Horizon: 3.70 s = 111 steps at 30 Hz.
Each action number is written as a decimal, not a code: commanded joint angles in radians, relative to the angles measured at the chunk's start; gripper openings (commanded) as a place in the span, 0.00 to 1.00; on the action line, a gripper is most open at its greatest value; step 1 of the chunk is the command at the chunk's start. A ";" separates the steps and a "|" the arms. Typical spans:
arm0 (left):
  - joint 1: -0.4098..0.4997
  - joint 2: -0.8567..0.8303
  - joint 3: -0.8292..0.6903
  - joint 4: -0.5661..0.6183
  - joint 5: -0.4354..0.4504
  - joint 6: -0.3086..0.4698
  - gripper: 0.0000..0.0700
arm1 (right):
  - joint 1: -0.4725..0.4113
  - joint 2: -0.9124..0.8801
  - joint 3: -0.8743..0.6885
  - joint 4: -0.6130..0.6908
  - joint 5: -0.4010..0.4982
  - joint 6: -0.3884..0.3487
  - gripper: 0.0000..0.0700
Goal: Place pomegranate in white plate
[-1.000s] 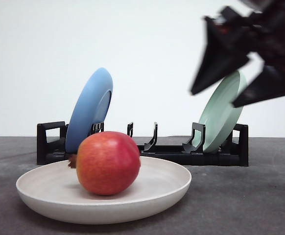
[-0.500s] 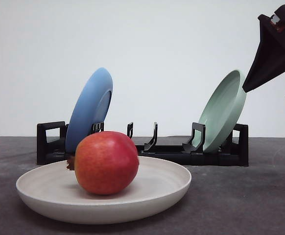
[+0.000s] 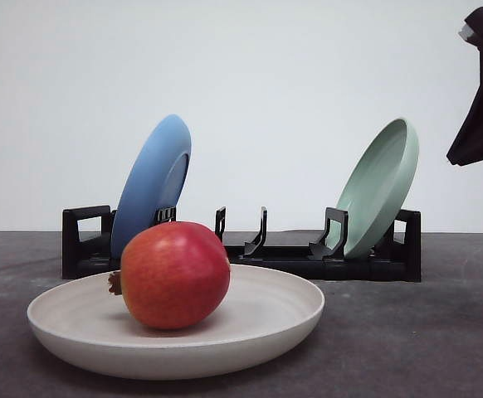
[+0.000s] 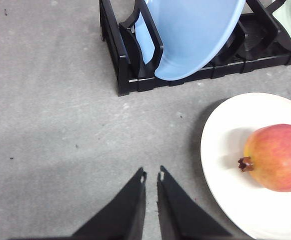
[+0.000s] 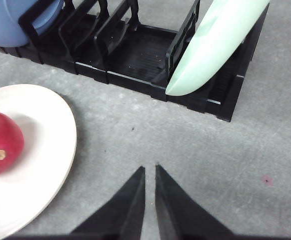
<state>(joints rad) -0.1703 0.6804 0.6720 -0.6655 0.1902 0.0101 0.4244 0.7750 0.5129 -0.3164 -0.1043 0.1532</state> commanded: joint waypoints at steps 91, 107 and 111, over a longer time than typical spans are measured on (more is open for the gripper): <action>0.119 -0.676 -0.660 0.480 -0.143 -0.093 0.03 | -0.116 -0.233 -0.184 0.124 0.067 -0.143 0.04; 0.119 -0.676 -0.660 0.480 -0.143 -0.094 0.03 | -0.350 -0.687 -0.501 0.264 0.120 -0.142 0.04; 0.119 -0.676 -0.660 0.480 -0.143 -0.093 0.03 | -0.378 -0.743 -0.502 0.248 0.132 -0.142 0.04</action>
<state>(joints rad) -0.0502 0.0044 0.0231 -0.1833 0.0483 -0.0753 0.0487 0.0435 0.0151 -0.0760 0.0249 0.0219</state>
